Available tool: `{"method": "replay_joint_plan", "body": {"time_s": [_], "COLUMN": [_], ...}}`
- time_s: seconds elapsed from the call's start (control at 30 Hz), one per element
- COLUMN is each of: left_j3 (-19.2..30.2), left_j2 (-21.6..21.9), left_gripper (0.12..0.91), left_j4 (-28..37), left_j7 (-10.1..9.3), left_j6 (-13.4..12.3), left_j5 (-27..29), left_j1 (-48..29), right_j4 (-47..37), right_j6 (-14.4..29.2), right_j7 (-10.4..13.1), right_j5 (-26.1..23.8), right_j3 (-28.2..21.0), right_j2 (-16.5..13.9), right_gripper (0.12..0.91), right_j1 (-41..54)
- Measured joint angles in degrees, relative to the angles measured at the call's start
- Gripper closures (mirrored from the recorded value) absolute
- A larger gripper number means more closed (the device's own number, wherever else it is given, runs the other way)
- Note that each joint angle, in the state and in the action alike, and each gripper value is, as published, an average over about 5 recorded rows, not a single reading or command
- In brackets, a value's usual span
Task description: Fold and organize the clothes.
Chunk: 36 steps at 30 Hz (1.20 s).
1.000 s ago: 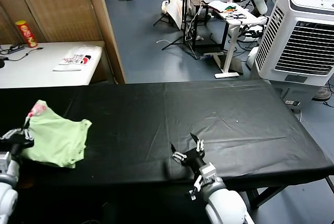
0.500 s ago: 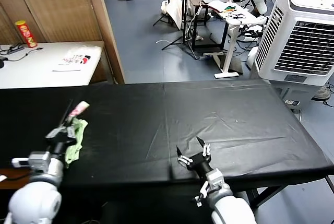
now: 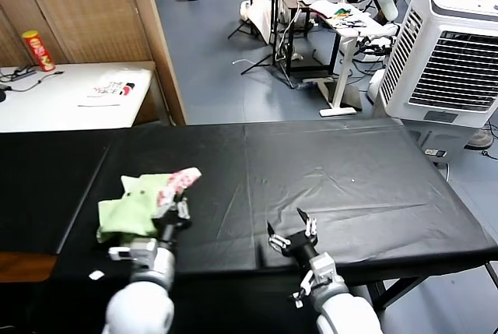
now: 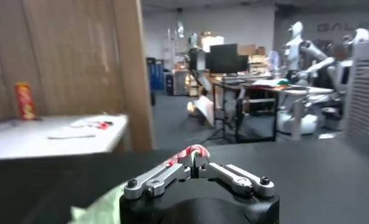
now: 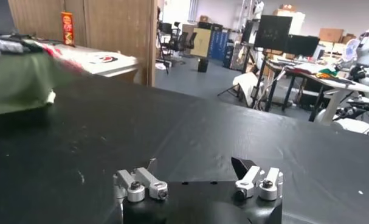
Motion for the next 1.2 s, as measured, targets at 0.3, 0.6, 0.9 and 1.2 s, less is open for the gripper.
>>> {"method": "replay_joint_plan", "body": {"time_s": [0.3,0.6,0.9,1.2], "left_j3": [4.02,1.94,-2.42,-6.48], "left_j2": [-4.69,-1.61,0.97,1.85], "left_gripper": [0.752,0.285,0.232,0.232], "left_j4": [-0.03,-1.18,-1.29,-1.05], "left_j7": [3.52,9.04,8.33,8.29], "left_j6": [-2.08,-8.79,-10.37,-11.18], "left_j5": [4.19,5.76,4.27,3.74], "left_j1": [2.02,3.44,5.32,6.98], "right_j4": [0.12,-1.36,-7.23,-14.44], "right_j6": [-3.24,-8.15,-9.53,-8.39], "right_j7": [-0.73,1.67,6.6,5.62], "right_j5": [7.7,20.08,27.85,30.33], "right_j3": [-0.18,-2.15,-5.71,-6.04], "right_j2": [-1.71,-1.16,3.38,7.37], "right_gripper": [0.227,0.227,0.228,0.543], "right_j1": [1.96,5.56,10.93,14.75]}}
